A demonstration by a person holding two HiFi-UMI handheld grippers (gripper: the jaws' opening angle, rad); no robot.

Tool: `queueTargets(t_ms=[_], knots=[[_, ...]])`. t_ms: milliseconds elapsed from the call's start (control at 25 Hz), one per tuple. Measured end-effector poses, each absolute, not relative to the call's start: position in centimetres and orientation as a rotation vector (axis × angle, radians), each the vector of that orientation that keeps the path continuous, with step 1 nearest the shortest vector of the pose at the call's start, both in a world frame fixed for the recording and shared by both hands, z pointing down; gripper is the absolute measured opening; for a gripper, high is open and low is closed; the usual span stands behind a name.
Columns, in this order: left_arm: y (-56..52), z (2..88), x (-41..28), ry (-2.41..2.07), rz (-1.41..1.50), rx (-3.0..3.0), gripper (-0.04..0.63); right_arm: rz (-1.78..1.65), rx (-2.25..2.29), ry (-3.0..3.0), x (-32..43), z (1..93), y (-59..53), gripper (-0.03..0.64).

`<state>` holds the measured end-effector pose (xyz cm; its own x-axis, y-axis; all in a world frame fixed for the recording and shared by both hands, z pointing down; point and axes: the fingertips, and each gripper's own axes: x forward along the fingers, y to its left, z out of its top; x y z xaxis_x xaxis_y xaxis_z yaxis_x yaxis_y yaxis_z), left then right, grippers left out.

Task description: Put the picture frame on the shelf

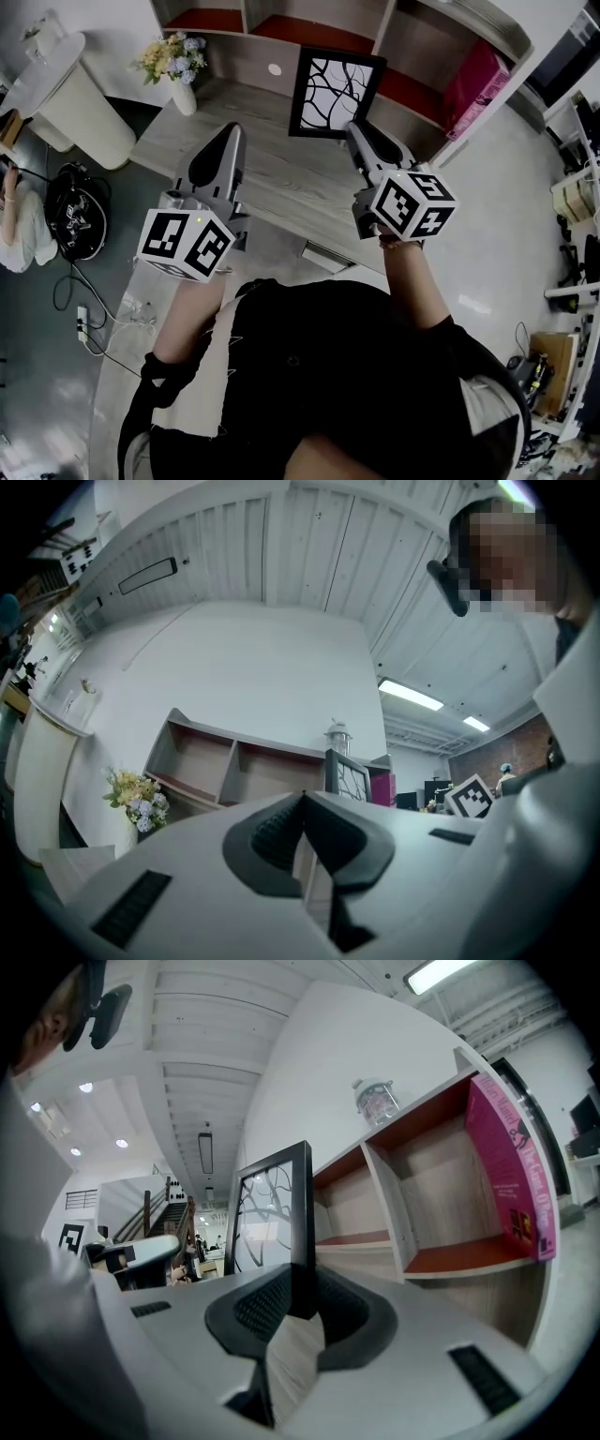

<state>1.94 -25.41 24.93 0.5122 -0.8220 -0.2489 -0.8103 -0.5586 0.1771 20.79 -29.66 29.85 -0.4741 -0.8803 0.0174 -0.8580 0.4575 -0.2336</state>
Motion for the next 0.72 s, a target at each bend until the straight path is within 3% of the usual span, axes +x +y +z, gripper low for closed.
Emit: queueTargets(t_ms=[720], knots=[[-39.2, 25.5, 0.0, -1.116, -0.420, 2.802, 0.011, -0.413, -1.837, 2.378, 19.0, 32.5, -38.8, 0.083]])
